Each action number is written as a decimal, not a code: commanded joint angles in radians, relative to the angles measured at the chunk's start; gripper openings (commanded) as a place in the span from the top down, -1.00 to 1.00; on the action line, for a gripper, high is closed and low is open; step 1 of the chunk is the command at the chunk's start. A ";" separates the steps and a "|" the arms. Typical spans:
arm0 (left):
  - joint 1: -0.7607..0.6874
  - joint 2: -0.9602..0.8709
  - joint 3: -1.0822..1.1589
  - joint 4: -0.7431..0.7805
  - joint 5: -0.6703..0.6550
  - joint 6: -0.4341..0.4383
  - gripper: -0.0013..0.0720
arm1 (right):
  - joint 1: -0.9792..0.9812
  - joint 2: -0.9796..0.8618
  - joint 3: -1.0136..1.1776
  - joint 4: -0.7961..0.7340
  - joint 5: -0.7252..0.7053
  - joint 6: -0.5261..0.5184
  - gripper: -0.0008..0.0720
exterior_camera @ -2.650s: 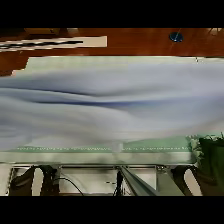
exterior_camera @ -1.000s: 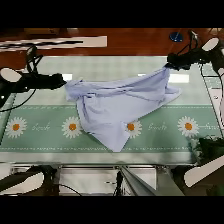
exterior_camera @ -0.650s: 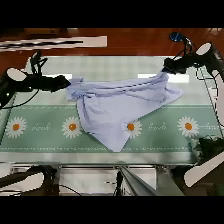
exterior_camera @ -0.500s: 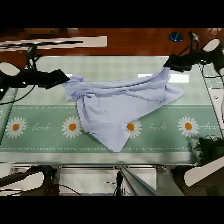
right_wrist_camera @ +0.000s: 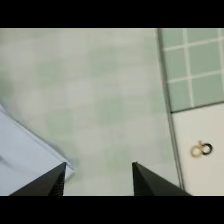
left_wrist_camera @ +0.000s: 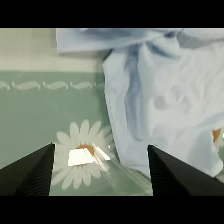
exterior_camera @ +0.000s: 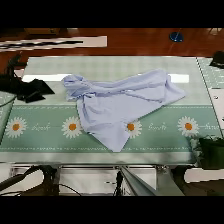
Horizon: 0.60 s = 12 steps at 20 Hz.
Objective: Fold the shirts.
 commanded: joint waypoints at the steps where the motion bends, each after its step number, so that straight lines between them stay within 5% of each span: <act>1: -0.018 0.127 -0.257 -0.042 0.004 0.045 -0.96 | -0.124 0.015 -0.069 0.007 0.069 -0.009 -0.39; 7: -0.104 0.133 -0.492 -0.193 0.098 0.209 -1.00 | -0.190 0.015 -0.244 0.069 0.064 -0.095 -0.39; 12: -0.266 0.023 -0.493 -0.230 0.237 0.210 -1.00 | -0.190 0.015 -0.272 0.092 0.023 -0.109 -0.39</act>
